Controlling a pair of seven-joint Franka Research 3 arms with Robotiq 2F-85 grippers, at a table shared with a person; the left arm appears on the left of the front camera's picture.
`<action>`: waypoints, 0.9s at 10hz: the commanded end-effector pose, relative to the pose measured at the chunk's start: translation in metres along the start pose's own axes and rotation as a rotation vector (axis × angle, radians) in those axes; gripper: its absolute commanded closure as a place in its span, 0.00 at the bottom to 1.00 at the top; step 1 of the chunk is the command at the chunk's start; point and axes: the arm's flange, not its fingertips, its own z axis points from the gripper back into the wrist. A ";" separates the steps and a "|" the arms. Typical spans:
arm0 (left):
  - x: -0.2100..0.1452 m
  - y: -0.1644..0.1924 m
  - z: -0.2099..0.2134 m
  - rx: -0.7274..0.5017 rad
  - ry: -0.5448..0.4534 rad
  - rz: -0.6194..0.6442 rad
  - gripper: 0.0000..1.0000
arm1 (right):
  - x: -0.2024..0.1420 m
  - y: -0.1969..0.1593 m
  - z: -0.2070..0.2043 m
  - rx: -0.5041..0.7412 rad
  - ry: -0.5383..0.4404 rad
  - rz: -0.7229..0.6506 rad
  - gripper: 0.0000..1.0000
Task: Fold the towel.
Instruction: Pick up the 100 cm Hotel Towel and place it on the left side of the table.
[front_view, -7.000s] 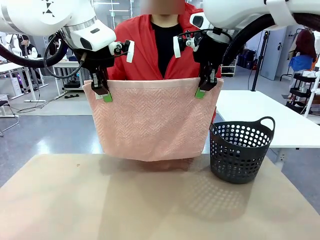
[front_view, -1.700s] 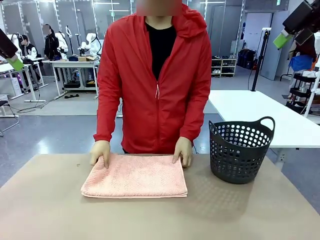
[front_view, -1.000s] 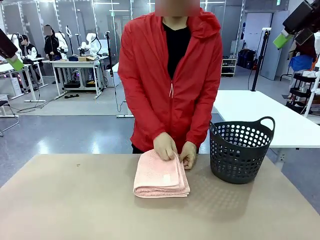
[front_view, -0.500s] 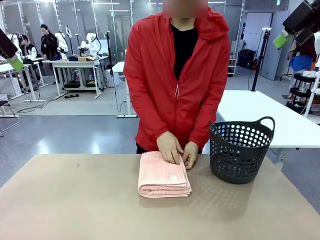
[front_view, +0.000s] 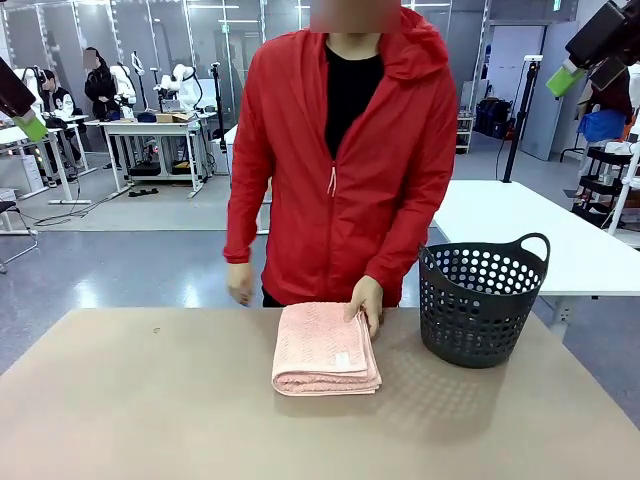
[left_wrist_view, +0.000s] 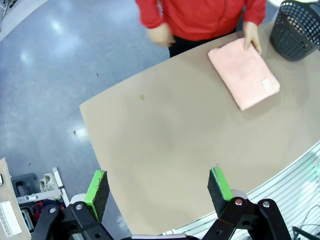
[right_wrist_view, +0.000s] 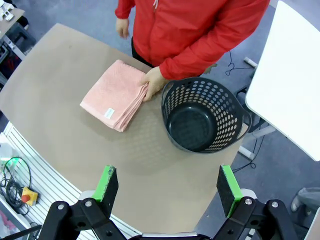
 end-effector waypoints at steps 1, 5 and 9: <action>-0.002 0.001 0.000 -0.003 0.009 -0.002 0.00 | 0.000 -0.001 0.000 0.004 0.004 0.000 0.00; -0.002 0.001 0.000 -0.003 0.009 -0.002 0.00 | 0.000 -0.001 0.000 0.004 0.004 0.000 0.00; -0.002 0.001 0.000 -0.003 0.009 -0.002 0.00 | 0.000 -0.001 0.000 0.004 0.004 0.000 0.00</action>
